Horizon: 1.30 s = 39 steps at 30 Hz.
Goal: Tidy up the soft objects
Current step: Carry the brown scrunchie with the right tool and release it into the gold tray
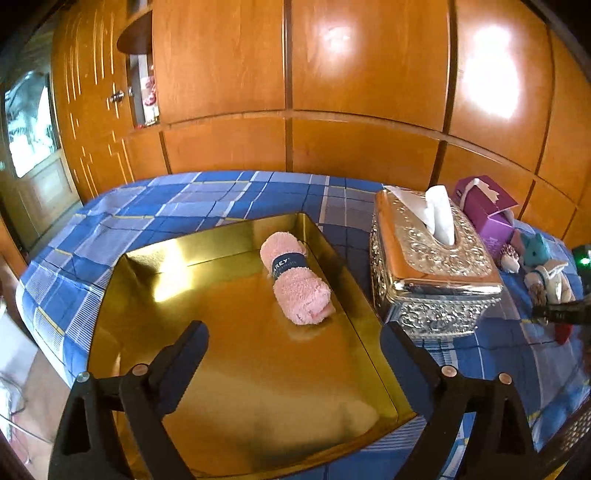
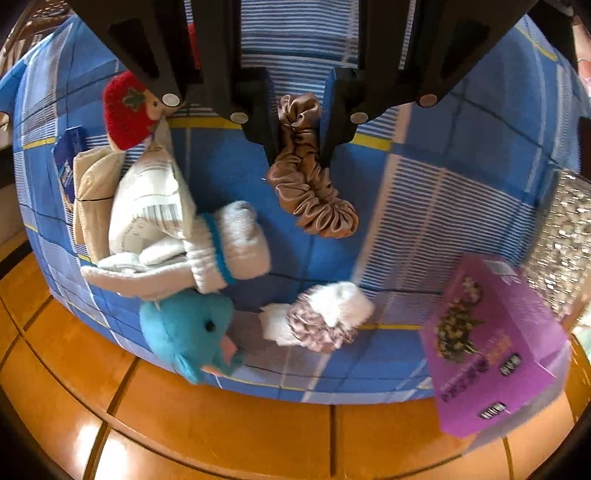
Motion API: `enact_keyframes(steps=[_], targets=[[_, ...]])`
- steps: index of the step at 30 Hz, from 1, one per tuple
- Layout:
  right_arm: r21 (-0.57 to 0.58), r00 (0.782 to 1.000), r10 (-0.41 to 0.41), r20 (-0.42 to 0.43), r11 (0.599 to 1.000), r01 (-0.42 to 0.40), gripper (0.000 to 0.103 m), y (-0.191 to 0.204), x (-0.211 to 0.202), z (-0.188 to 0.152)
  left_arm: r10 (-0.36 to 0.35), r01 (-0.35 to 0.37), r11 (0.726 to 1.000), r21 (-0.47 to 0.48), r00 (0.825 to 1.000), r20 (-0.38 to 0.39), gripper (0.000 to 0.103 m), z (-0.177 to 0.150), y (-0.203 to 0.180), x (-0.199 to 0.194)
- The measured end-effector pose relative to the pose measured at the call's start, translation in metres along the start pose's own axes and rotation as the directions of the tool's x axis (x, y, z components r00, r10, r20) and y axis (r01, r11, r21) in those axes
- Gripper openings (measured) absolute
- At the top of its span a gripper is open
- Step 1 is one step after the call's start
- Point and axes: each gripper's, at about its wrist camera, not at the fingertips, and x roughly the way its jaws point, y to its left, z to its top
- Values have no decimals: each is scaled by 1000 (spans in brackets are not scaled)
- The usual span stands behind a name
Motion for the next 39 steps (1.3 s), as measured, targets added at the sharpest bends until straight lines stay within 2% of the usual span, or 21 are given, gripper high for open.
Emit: enact_keyframes(steps=[7, 14, 18, 22, 24, 28, 30, 32, 34, 37, 39], targets=[[53, 991, 94, 92, 994, -99, 18, 2, -35, 17, 35, -36, 999, 32, 999, 29, 95, -4, -4, -10], [72, 977, 112, 183, 989, -127, 18, 12, -61, 68, 52, -55, 997, 57, 997, 49, 95, -5, -7, -16], [69, 957, 134, 257, 985, -157, 18, 25, -77, 105, 62, -67, 995, 72, 996, 66, 95, -5, -8, -20], [-15, 919, 217, 328, 974, -224, 18, 61, -101, 131, 64, -69, 995, 76, 996, 65, 95, -7, -9, -21], [-113, 886, 295, 357, 956, -272, 18, 90, -120, 133, 68, -72, 995, 75, 996, 64, 95, -8, -8, -22], [-314, 825, 462, 326, 876, -366, 18, 146, -140, 121, 84, -88, 994, 68, 994, 64, 95, -8, -3, -22], [-408, 811, 515, 278, 827, -386, 18, 175, -143, 106, 88, -92, 994, 57, 994, 61, 95, -8, 2, -21], [-476, 812, 536, 229, 790, -387, 18, 196, -140, 91, 96, -98, 994, 42, 994, 61, 95, -8, 8, -21], [-536, 825, 541, 164, 751, -386, 18, 218, -133, 70, 115, -116, 993, 10, 991, 66, 95, -6, 21, -22], [-595, 842, 530, 101, 711, -376, 18, 241, -125, 39, 165, -160, 984, -75, 984, 66, 95, 2, 52, -22], [-625, 861, 504, 69, 694, -357, 18, 259, -118, 15, 203, -192, 970, -147, 977, 67, 95, 5, 78, -24]])
